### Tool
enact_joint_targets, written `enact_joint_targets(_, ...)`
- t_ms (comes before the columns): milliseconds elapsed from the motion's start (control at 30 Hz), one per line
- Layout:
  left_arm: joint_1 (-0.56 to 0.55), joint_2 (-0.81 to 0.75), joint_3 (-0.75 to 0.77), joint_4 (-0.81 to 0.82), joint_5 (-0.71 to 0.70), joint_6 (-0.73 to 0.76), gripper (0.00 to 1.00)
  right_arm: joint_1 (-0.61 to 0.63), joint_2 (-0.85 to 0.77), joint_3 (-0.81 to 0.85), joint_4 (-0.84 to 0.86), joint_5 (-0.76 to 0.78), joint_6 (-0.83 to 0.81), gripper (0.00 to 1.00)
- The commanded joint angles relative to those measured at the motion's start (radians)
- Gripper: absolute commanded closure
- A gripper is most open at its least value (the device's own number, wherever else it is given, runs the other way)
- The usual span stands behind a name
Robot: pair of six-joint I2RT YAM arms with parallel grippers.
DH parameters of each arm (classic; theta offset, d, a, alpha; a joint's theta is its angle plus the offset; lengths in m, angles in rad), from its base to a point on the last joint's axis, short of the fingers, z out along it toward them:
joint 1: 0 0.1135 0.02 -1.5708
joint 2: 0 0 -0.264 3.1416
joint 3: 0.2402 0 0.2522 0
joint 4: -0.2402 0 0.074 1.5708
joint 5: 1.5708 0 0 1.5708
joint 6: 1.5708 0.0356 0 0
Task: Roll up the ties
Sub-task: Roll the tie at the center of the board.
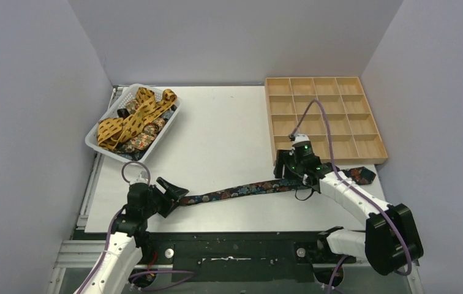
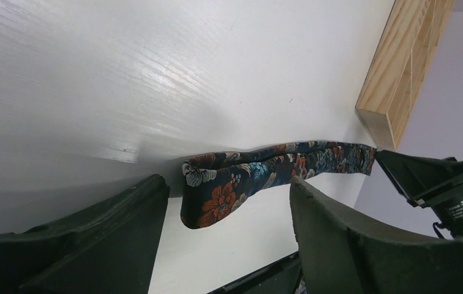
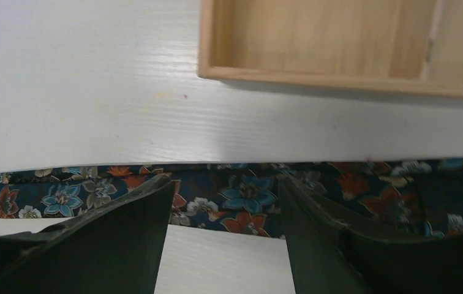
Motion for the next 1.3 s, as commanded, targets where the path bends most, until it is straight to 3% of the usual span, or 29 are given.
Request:
enact_joint_targets(0, -0.015, 0.004, 0.009, -0.034, -0.023, 0.014, 0.30, -0.058, -0.116, -0.059, -0.038, 0.029, 0.124, 0.38)
enact_joint_targets(233, -0.018, 0.000, 0.009, -0.033, -0.022, 0.012, 0.35, -0.071, 0.025, -0.019, 0.016, -0.120, 0.139, 0.56)
enact_joint_targets(500, -0.022, -0.006, 0.009, -0.033, -0.021, 0.009, 0.40, -0.066, 0.113, 0.027, 0.001, -0.108, 0.088, 0.62)
enact_joint_targets(600, -0.022, -0.005, 0.008, -0.033, -0.024, 0.009, 0.41, -0.060, 0.134, 0.033, -0.037, -0.102, 0.061, 0.70)
enact_joint_targets(1267, -0.021, 0.011, 0.009, -0.034, -0.030, 0.012, 0.44, -0.015, 0.123, 0.046, -0.193, -0.108, -0.003, 0.77)
